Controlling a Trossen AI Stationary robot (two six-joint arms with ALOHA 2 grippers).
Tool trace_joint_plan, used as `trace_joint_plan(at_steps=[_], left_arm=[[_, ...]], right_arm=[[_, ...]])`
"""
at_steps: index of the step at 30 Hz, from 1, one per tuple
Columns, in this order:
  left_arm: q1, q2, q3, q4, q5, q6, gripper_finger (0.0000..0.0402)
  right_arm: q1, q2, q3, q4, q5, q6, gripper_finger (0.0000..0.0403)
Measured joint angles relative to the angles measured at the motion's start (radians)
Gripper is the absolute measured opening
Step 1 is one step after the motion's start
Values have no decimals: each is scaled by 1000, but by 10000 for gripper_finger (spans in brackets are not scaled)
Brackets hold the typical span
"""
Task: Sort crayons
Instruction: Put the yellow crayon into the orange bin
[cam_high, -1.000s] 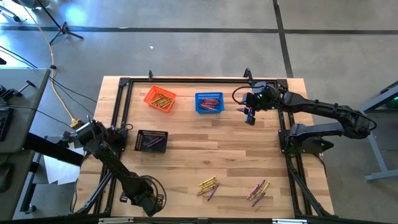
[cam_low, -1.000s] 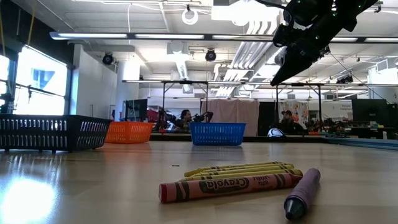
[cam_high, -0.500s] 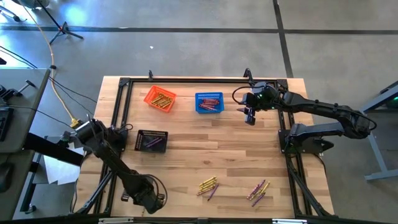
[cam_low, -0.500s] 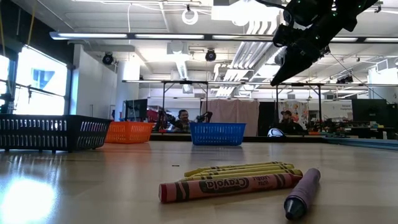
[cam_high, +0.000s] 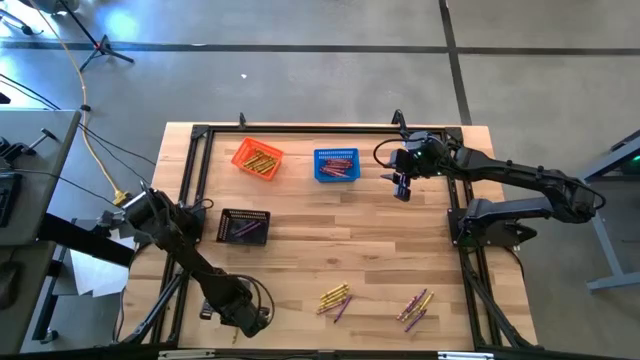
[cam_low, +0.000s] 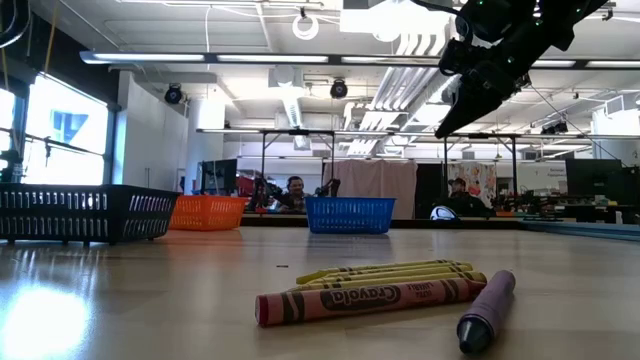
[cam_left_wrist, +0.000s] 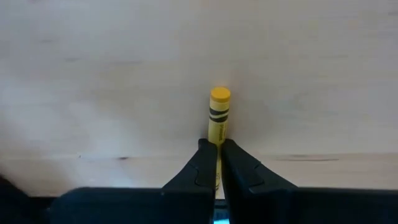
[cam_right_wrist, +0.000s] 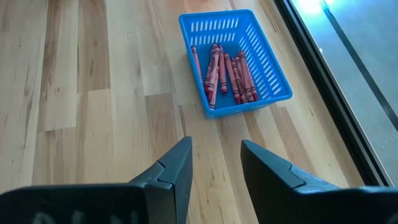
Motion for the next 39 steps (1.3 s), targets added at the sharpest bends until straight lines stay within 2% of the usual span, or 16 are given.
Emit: trace_joint_plan(at_steps=[5,11,16,22,26,32,35,39], left_arm=[[17,-31,-1,23,-121,1,0],[80,-126,-1,76,-426,156,0],[198,-227,0,64,-640,399,0],[414,-344,2,50,-808,868,0],[583,-406,2,43,-897,1134,0],[823,-445,2,31,-1047,1393,0],[938,-443,2,-8,-1066,1465,0],[1061,-429,2,-92,-1027,1471,0]], right_arm=[[0,0,0,0,0,0,124],[0,0,0,4,0,0,124],[0,0,0,4,0,0,124],[0,0,0,5,0,-46,124],[0,0,0,7,0,-52,124],[0,0,0,7,0,-52,124],[0,0,0,7,0,-47,124],[0,0,0,7,0,-45,124]])
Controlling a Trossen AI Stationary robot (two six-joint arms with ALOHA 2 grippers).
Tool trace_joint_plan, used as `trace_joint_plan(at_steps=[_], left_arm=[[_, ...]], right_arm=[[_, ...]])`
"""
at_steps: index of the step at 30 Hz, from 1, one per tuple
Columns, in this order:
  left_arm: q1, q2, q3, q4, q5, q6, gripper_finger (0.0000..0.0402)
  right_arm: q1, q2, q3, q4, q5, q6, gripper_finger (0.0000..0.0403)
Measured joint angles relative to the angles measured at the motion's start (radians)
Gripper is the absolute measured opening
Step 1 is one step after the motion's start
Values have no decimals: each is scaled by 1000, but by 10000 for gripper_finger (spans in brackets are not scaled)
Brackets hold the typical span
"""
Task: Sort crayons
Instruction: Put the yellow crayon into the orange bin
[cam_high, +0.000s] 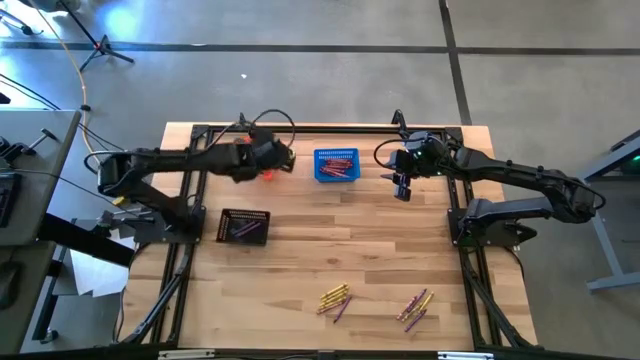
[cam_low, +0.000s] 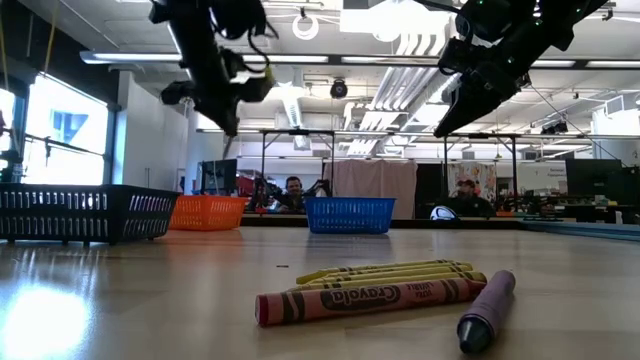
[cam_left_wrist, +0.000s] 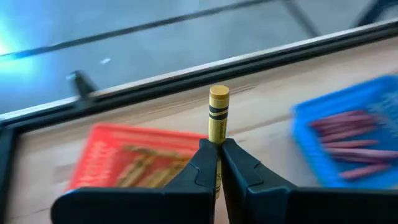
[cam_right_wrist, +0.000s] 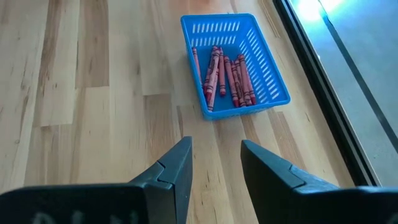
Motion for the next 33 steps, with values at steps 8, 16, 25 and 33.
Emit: trace_joint_plan(at_steps=[8,16,25,33], left_arm=[[149,35,0,-110,53,128,1],[214,79,0,-102,98,260,47],[231,79,8,-66,493,457,115],[147,73,89,-28,1246,688,103]], right_arm=[[0,0,0,0,11,16,124],[0,0,0,0,12,131,124],[0,0,0,-1,12,188,124],[0,0,0,-2,12,188,124]])
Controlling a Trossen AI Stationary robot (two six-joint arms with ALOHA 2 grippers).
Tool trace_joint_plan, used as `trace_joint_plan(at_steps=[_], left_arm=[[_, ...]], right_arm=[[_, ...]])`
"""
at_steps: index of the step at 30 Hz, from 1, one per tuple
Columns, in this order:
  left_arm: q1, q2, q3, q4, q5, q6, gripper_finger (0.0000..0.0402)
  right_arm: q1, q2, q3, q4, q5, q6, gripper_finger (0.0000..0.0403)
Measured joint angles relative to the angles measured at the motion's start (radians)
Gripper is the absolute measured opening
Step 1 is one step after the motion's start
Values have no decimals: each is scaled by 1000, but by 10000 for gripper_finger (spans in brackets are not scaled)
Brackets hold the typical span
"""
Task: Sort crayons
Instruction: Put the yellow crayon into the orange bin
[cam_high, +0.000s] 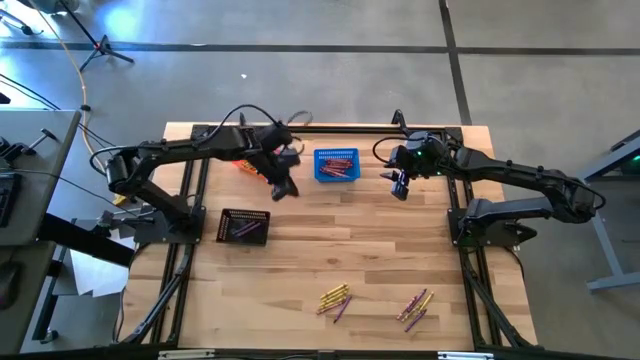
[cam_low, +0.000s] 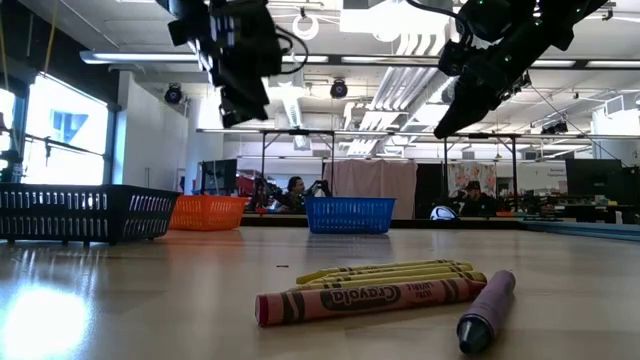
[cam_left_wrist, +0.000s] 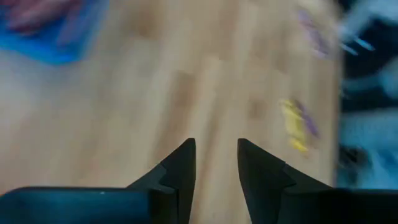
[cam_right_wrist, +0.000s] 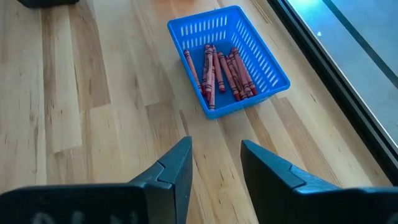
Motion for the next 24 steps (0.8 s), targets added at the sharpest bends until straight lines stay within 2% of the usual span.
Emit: trace_joint_plan(at_steps=[2,6,10,18,22,24], left_arm=[[-43,0,1,0,32,39,98],[-137,0,-6,-18,31,102,94],[-236,0,-6,-12,-7,157,95],[-407,1,-6,47,-307,161,92],[-473,5,-6,142,-530,31,92],[-496,20,-6,195,-601,-67,92]], right_arm=[[0,0,0,0,0,0,124],[0,0,0,-1,0,0,124],[0,0,0,-2,0,-2,124],[0,0,0,-29,0,39,124],[0,0,0,-71,0,134,124],[0,0,0,-108,0,169,124]])
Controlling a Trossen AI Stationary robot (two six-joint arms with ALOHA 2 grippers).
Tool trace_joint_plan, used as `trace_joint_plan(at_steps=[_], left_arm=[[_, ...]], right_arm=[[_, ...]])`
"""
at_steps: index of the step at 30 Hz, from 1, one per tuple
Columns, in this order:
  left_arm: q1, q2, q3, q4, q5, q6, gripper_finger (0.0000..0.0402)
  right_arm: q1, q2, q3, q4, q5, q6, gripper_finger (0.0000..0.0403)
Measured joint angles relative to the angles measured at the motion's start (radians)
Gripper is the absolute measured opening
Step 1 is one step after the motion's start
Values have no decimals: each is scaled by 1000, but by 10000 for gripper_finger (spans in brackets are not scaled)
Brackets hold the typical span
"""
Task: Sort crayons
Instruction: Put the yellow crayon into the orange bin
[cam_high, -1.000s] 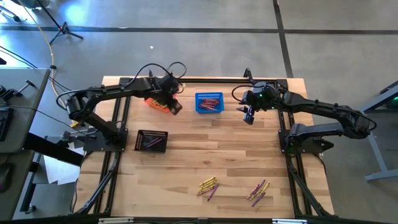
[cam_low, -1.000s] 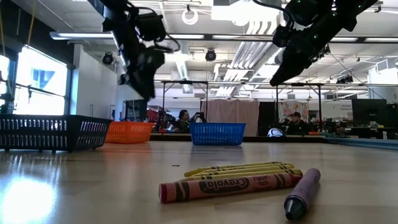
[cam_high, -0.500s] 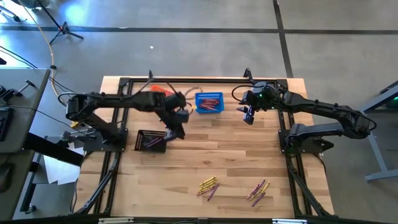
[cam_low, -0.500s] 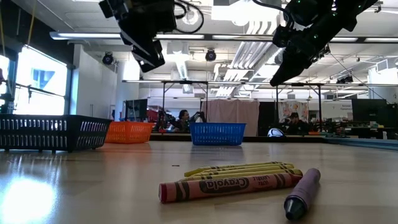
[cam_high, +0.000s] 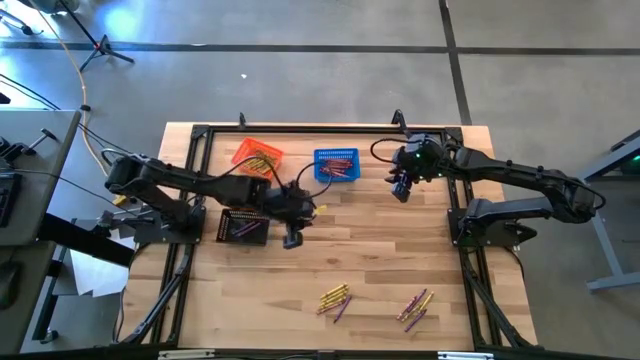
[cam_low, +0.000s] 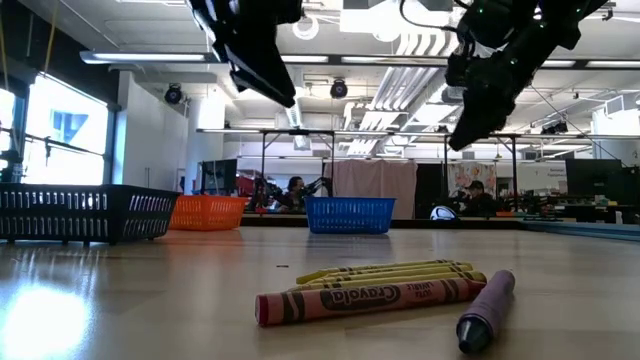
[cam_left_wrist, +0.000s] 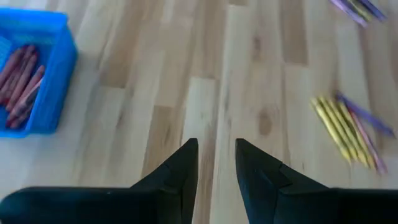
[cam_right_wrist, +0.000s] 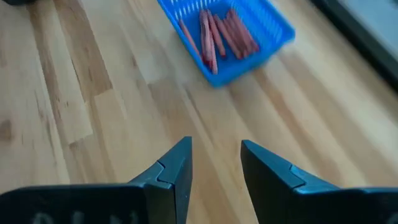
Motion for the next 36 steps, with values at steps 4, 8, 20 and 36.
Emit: trace_joint_plan(at_steps=[4,8,20,36], left_arm=[[-46,51,1,71,-24,-61,92],[-97,147,0,131,11,-24,92],[-283,485,200,216,-69,-83,92],[-405,655,410,97,-269,-207,92]], right_arm=[[2,0,0,-93,0,-5,124],[3,0,0,-177,-1,-58,124],[39,-3,0,-297,-177,-138,124],[138,-6,0,-297,-173,-137,124]])
